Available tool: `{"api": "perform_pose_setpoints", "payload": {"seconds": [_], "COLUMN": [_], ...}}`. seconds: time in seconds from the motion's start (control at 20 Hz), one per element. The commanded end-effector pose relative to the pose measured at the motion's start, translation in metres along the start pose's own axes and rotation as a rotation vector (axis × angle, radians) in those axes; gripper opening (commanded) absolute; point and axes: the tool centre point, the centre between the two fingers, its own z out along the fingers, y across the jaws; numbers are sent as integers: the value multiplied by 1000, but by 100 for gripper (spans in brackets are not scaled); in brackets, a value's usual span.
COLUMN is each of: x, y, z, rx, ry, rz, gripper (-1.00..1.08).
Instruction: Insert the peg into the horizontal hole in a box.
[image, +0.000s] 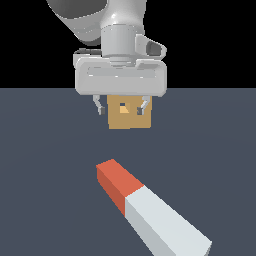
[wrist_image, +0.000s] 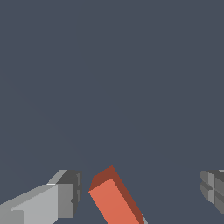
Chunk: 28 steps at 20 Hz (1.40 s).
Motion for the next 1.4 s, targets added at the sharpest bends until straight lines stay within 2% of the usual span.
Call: {"api": "perform_pose_setpoints", "payload": {"seconds": [0.0, 0.7, 1.35], "x": [-8, -84, -160], "y": [-1, 1, 22], "z": [3, 29, 56], "rx": [-1, -12, -24], "ry": [-1, -6, -10], "rz": [-21, -232, -452], "gripper": [100, 100, 100]}}
